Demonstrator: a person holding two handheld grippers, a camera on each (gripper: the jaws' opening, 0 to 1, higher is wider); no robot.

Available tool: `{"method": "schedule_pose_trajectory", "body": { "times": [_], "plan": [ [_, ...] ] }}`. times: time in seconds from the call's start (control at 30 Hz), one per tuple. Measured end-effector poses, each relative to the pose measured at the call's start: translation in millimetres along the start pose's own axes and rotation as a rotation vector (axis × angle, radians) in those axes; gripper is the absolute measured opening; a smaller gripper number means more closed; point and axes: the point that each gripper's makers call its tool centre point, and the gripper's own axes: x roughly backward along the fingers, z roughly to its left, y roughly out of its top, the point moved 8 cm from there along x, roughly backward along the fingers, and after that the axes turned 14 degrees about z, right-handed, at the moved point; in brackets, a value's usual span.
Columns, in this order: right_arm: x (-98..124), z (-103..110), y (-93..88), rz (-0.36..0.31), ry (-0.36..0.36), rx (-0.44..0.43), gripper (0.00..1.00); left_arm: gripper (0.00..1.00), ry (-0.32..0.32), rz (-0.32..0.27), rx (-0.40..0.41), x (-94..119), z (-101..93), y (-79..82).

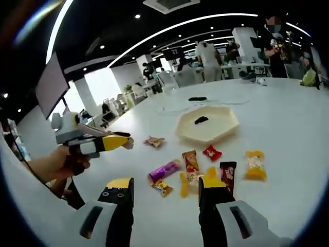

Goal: Place the target food into the container with the food tongs after gripping and lifting it, then release it inside without dropping or visibly crushing the food.

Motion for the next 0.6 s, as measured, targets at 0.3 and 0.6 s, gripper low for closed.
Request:
{"method": "schedule_pose_trajectory", "body": {
  "times": [0.3, 0.6],
  "plan": [
    [-4, -5, 7.8, -0.006, -0.001, -0.004, 0.5, 0.28, -0.003, 0.027, 0.021, -8, -13.0, -9.9],
    [-2, -9, 4.3, 0.018, -0.006, 0.005, 0.49, 0.27, 0.03, 0.044, 0.061, -17, -17.7, -15.7]
  ]
}}
